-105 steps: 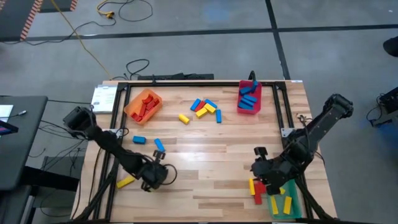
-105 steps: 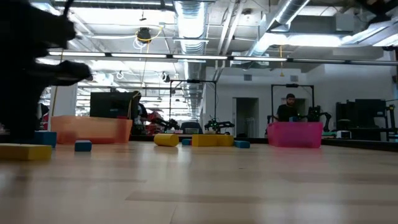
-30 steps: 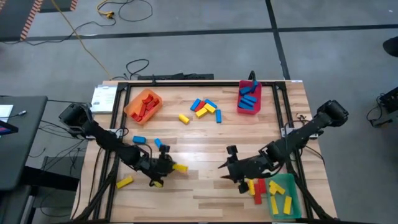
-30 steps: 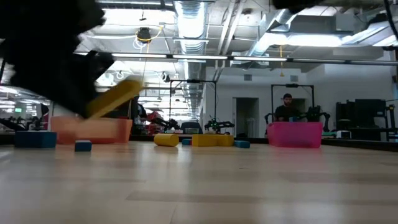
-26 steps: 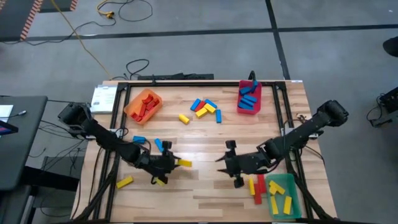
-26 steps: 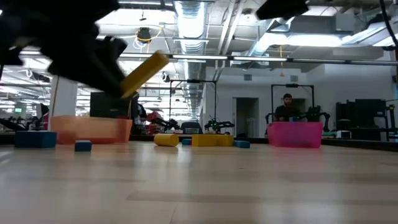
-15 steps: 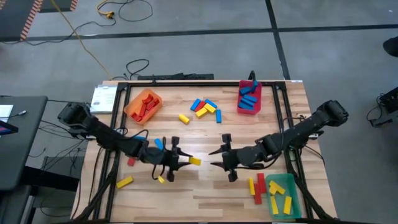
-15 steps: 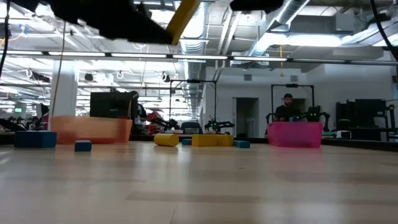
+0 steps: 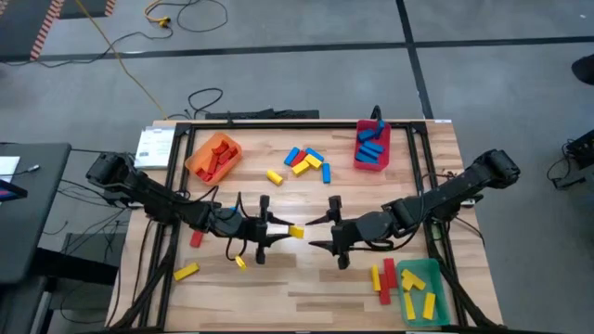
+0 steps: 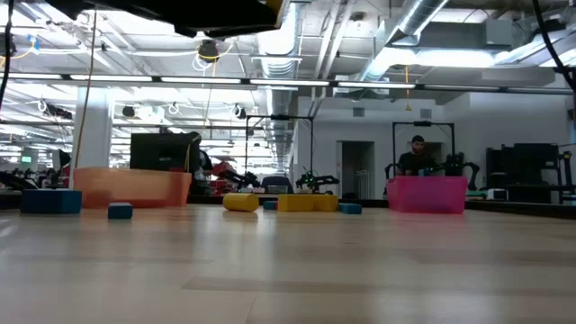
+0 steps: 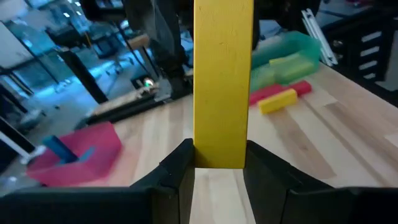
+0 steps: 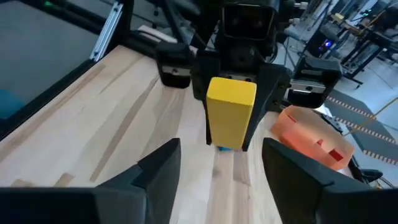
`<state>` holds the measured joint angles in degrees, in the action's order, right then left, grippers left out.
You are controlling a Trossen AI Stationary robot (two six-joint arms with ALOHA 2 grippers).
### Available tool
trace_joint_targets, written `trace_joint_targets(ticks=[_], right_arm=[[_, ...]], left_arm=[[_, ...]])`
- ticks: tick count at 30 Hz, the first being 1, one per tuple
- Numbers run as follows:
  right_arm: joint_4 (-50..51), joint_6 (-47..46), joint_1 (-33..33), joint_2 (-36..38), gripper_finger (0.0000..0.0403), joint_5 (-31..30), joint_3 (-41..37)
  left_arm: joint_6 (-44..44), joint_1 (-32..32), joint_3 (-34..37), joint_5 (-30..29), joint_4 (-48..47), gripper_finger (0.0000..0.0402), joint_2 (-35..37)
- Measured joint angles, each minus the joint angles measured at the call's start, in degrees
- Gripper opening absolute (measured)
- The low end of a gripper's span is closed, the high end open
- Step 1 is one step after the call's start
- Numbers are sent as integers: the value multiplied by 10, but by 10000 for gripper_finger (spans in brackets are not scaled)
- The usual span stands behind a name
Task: Sort blocks
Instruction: Put the yellow block into the green bin
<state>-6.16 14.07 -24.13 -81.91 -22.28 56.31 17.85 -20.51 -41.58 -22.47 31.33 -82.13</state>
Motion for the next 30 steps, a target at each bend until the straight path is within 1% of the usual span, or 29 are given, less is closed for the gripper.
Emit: trace_joint_targets(ticks=[3,8,10,14,22,26,30], right_arm=[[-23,0,9,0,257,0,0],[-69,12,22,0,260,1,0],[-82,22,25,0,260,12,0],[-103,24,33,0,260,42,0],[-109,28,41,0,260,59,0],[-121,32,44,0,249,59,0],[-132,40,52,-15,219,59,0]], left_arm=[[21,0,0,-8,14,106,-2],[49,0,0,-25,34,106,-5],[59,1,0,-43,38,106,-5],[80,1,0,-47,65,106,-5],[73,20,0,-46,73,106,-5],[69,26,0,-33,86,106,-5],[73,26,0,-28,94,106,-5]])
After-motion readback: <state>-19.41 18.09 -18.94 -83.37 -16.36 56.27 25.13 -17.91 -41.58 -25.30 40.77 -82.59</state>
